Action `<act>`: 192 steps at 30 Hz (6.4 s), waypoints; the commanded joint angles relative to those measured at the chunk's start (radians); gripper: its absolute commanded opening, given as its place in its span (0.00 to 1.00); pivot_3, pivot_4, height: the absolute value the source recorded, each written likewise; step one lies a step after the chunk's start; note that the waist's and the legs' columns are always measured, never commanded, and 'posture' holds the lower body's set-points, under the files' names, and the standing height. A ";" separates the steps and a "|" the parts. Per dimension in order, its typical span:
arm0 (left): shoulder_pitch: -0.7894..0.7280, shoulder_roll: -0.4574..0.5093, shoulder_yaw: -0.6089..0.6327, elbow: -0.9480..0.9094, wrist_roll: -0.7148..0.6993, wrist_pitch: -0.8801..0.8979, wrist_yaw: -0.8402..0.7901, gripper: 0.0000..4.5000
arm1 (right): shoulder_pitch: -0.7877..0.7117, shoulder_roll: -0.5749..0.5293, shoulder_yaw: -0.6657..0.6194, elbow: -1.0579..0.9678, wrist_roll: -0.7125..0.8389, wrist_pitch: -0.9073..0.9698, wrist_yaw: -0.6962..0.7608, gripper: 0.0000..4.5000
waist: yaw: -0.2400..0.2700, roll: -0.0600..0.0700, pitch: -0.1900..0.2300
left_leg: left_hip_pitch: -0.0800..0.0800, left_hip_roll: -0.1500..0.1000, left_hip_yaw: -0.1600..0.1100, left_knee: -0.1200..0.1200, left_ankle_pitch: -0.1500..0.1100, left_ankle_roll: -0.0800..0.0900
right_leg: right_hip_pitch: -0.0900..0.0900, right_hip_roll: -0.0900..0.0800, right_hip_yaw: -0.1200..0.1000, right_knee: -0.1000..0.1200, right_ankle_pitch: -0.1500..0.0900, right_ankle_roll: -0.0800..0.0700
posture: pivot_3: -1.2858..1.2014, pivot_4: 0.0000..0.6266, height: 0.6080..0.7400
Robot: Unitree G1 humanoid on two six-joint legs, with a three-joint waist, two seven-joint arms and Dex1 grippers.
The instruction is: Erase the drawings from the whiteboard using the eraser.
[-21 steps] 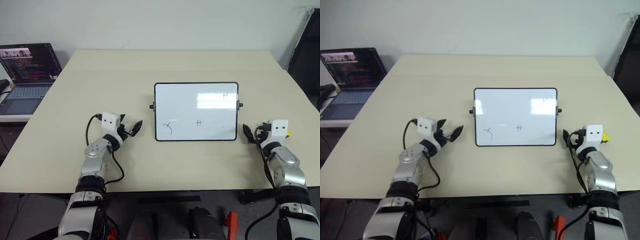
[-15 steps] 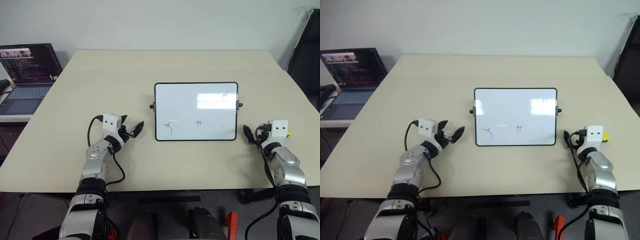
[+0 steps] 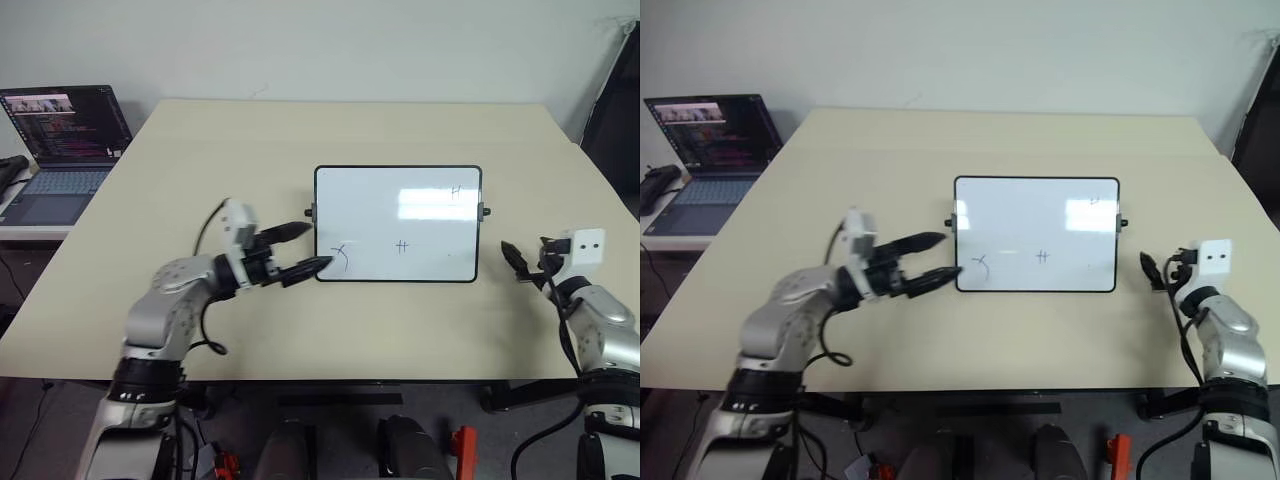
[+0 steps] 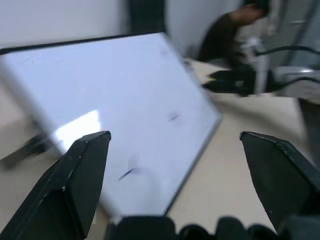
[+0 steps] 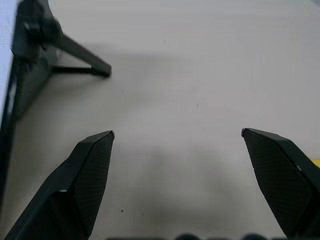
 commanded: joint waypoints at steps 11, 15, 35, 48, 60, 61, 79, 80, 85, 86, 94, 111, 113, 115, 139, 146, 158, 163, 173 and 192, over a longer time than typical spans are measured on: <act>-0.049 -0.168 -0.180 -0.074 0.018 0.049 0.005 1.00 | -0.249 -0.265 0.016 0.528 -0.072 -0.049 0.212 0.99 | -0.044 0.000 0.000 | 0.002 0.001 0.002 -0.001 0.000 0.000 | -0.001 0.003 0.004 -0.001 -0.001 -0.001 | 0.52 0.24 1.00; -0.038 -0.157 -0.172 -0.095 0.008 0.058 0.000 1.00 | -0.325 -0.271 0.038 0.663 -0.097 -0.081 0.274 0.99 | -0.044 0.000 0.000 | 0.002 0.000 0.002 -0.001 0.000 0.000 | 0.000 0.002 0.004 -0.001 -0.001 -0.001 | 0.52 0.24 1.00; -0.009 -0.139 -0.174 -0.144 0.019 0.082 0.033 1.00 | -0.400 -0.261 0.100 0.796 -0.198 -0.125 0.289 0.63 | -0.037 0.000 0.000 | 0.001 0.000 0.002 -0.001 0.000 0.000 | 0.000 0.002 0.004 -0.002 0.000 -0.001 | 0.52 0.24 1.00; -0.016 -0.117 -0.166 -0.144 0.026 0.076 0.031 1.00 | -0.371 -0.283 0.066 0.716 -0.172 -0.115 0.303 0.22 | -0.036 0.000 0.000 | 0.002 0.000 0.002 -0.001 0.000 0.000 | 0.000 0.002 0.004 -0.001 0.000 -0.001 | 0.52 0.24 1.00; 0.090 0.143 0.056 -0.057 0.070 -0.062 -0.037 1.00 | -0.131 -0.244 0.018 -0.695 0.313 0.434 0.281 0.22 | -0.053 0.002 0.000 | 0.003 0.001 -0.002 -0.001 0.000 0.000 | -0.001 0.003 0.003 0.000 -0.002 0.000 | 0.52 0.24 1.00; 0.106 0.160 0.059 -0.049 0.078 -0.077 -0.052 1.00 | -0.164 -0.216 0.071 -0.719 0.315 0.447 0.273 0.22 | -0.052 0.000 -0.001 | 0.003 0.002 -0.002 -0.001 0.000 0.000 | -0.001 0.004 0.003 0.000 -0.003 0.002 | 0.52 0.24 1.00; 0.284 0.255 0.165 -0.106 0.116 -0.154 -0.023 1.00 | -0.441 0.213 0.722 -0.080 -0.375 -0.138 0.143 0.22 | -0.004 -0.006 -0.002 | -0.003 0.003 -0.001 -0.002 0.000 -0.001 | -0.005 0.002 -0.003 -0.001 -0.001 -0.005 | 0.52 0.24 1.00; 0.286 0.253 0.164 -0.110 0.115 -0.152 -0.019 1.00 | -0.439 0.219 0.723 -0.048 -0.387 -0.154 0.144 0.22 | -0.005 -0.006 -0.002 | -0.003 0.003 -0.001 -0.002 0.000 -0.001 | -0.005 0.002 -0.003 -0.001 -0.001 -0.005 | 0.52 0.24 1.00; 0.289 0.252 0.164 -0.126 0.110 -0.136 -0.010 1.00 | -0.410 0.230 0.754 0.074 -0.435 -0.205 0.197 0.22 | -0.009 -0.006 -0.002 | 0.000 0.004 -0.002 -0.002 0.000 -0.001 | -0.003 0.002 -0.003 0.001 -0.001 -0.005 | 0.52 0.24 1.00; 0.286 0.253 0.163 -0.126 0.110 -0.132 -0.009 1.00 | -0.405 0.233 0.761 0.096 -0.444 -0.210 0.209 0.22 | -0.010 -0.006 -0.003 | 0.001 0.004 -0.002 -0.002 0.000 -0.001 | -0.002 0.002 -0.003 0.001 -0.001 -0.005 | 0.52 0.24 1.00; 0.273 0.258 0.162 -0.127 0.110 -0.115 -0.006 1.00 | -0.326 0.224 0.828 0.074 -0.472 -0.184 0.363 0.22 | -0.015 -0.009 -0.005 | 0.012 0.005 -0.002 -0.001 0.001 0.001 | 0.008 0.004 -0.003 0.002 -0.001 -0.006 | 0.52 0.24 1.00; 0.181 0.242 0.116 -0.062 0.133 -0.128 -0.015 1.00 | -0.453 0.211 0.714 0.222 -0.543 -0.287 0.102 0.22 | -0.013 -0.010 -0.006 | 0.020 0.005 -0.003 -0.001 0.003 0.003 | 0.015 0.004 -0.003 0.001 -0.005 -0.011 | 0.52 0.24 1.00; 0.174 0.239 0.113 -0.058 0.134 -0.129 -0.017 1.00 | -0.415 0.208 0.727 0.172 -0.526 -0.286 0.156 0.22 | -0.013 -0.010 -0.006 | 0.020 0.005 -0.003 -0.002 0.003 0.003 | 0.015 0.004 -0.003 0.001 -0.005 -0.011 | 0.52 0.24 1.00; 0.167 0.237 0.110 -0.051 0.136 -0.132 -0.020 1.00 | -0.364 0.202 0.744 0.107 -0.507 -0.268 0.225 0.22 | -0.011 -0.010 -0.006 | 0.019 0.005 -0.003 -0.002 0.003 0.003 | 0.015 0.004 -0.003 0.001 -0.005 -0.011 | 0.52 0.24 1.00; -0.043 0.244 0.150 0.135 0.117 -0.186 -0.125 1.00 | -0.069 -0.349 0.064 -0.667 0.018 0.388 0.531 0.22 | 0.009 -0.007 -0.001 | -0.009 0.005 -0.011 -0.003 -0.001 0.003 | -0.006 0.002 -0.015 -0.003 -0.005 -0.010 | 0.52 0.24 1.00; -0.040 0.245 0.133 0.116 0.118 -0.173 -0.147 1.00 | 0.214 -0.523 0.000 -0.544 -0.094 0.253 0.581 0.22 | -0.001 -0.007 -0.001 | -0.009 0.004 -0.011 -0.002 -0.003 0.003 | -0.006 0.002 -0.015 -0.001 -0.009 -0.009 | 0.52 0.24 1.00; -0.025 0.261 0.141 0.072 0.118 -0.143 -0.138 1.00 | 0.154 -0.557 -0.027 -0.508 -0.052 0.233 0.603 0.22 | -0.006 -0.006 0.000 | -0.004 0.004 -0.009 -0.002 -0.003 0.003 | -0.003 0.003 -0.011 0.000 -0.009 -0.009 | 0.52 0.24 1.00; -0.019 0.264 0.141 0.053 0.117 -0.135 -0.132 1.00 | 0.132 -0.564 -0.013 -0.480 -0.054 0.214 0.608 0.22 | -0.004 -0.006 0.000 | -0.004 0.004 -0.009 -0.002 -0.003 0.003 | -0.003 0.003 -0.012 -0.001 -0.009 -0.009 | 0.52 0.24 1.00; -0.030 0.253 0.136 0.060 0.124 -0.141 -0.123 1.00 | -0.007 -0.491 0.030 -0.457 -0.031 0.187 0.540 0.22 | -0.006 -0.006 0.000 | -0.003 0.004 -0.008 -0.002 -0.003 0.003 | -0.003 0.003 -0.010 0.001 -0.009 -0.009 | 0.52 0.24 1.00; -0.040 0.254 0.140 0.026 0.112 -0.132 -0.110 1.00 | -0.064 -0.466 0.052 -0.486 0.037 0.218 0.549 0.22 | -0.004 -0.006 0.000 | -0.003 0.004 -0.008 -0.002 -0.003 0.003 | -0.003 0.003 -0.010 0.001 -0.009 -0.009 | 0.52 0.24 1.00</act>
